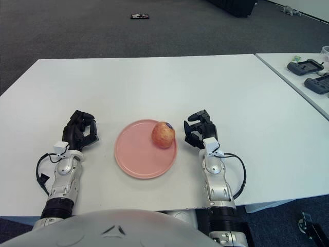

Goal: Put the apple into the plate.

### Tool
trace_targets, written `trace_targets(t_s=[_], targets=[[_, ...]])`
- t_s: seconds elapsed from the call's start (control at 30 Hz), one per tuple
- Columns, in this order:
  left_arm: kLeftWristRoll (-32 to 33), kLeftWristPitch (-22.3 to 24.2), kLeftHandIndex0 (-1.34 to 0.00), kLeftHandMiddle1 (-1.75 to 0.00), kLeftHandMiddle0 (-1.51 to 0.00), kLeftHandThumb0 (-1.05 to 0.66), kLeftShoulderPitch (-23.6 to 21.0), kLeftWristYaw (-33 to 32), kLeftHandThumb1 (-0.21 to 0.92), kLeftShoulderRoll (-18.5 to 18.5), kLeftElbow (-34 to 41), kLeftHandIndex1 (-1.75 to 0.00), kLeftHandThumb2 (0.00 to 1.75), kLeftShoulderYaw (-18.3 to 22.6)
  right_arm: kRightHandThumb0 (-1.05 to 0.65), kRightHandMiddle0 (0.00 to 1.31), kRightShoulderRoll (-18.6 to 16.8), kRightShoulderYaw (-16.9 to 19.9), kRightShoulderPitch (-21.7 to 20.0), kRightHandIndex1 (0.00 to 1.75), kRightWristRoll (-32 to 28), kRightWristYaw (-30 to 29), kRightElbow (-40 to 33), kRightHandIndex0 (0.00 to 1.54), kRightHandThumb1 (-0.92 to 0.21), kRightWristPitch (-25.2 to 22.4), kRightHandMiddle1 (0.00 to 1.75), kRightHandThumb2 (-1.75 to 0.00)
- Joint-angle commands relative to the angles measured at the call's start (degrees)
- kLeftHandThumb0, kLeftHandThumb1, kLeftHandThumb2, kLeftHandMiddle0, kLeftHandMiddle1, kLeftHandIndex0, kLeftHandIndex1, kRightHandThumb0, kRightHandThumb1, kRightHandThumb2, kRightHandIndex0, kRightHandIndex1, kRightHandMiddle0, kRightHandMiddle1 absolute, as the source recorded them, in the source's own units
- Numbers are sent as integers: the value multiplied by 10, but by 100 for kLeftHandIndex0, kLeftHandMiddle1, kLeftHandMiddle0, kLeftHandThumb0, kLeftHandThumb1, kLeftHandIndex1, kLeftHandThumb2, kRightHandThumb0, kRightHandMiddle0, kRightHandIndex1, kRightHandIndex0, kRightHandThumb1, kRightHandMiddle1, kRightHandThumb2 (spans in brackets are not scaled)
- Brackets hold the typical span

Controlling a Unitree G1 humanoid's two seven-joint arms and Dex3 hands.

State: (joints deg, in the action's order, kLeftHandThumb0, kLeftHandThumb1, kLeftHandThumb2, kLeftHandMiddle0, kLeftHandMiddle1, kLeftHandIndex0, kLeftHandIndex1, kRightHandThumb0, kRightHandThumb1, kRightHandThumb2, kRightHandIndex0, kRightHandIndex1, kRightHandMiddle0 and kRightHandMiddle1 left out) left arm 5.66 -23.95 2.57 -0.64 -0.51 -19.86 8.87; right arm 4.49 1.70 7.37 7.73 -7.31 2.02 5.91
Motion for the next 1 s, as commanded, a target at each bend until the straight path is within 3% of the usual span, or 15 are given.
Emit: trace_targets(t_s=[0.0,0.7,0.97], targets=[[1,11,-55,-175,-97,-45,5,-2,39,-1,0,-175,124,1,-39,37,2,-3,0,146,8,1,-11,57,-64,-7,175,-92],[10,16,-53,-175,-97,-45,12,12,41,1,9,-175,121,-1,-39,38,-17,2,12,149,-2,-10,-2,60,-62,5,175,-95],[2,19,-54,-175,-97,-45,13,9,41,4,10,-175,122,-1,-40,38,-38,8,13,150,4,-46,11,61,-61,31,175,-95]])
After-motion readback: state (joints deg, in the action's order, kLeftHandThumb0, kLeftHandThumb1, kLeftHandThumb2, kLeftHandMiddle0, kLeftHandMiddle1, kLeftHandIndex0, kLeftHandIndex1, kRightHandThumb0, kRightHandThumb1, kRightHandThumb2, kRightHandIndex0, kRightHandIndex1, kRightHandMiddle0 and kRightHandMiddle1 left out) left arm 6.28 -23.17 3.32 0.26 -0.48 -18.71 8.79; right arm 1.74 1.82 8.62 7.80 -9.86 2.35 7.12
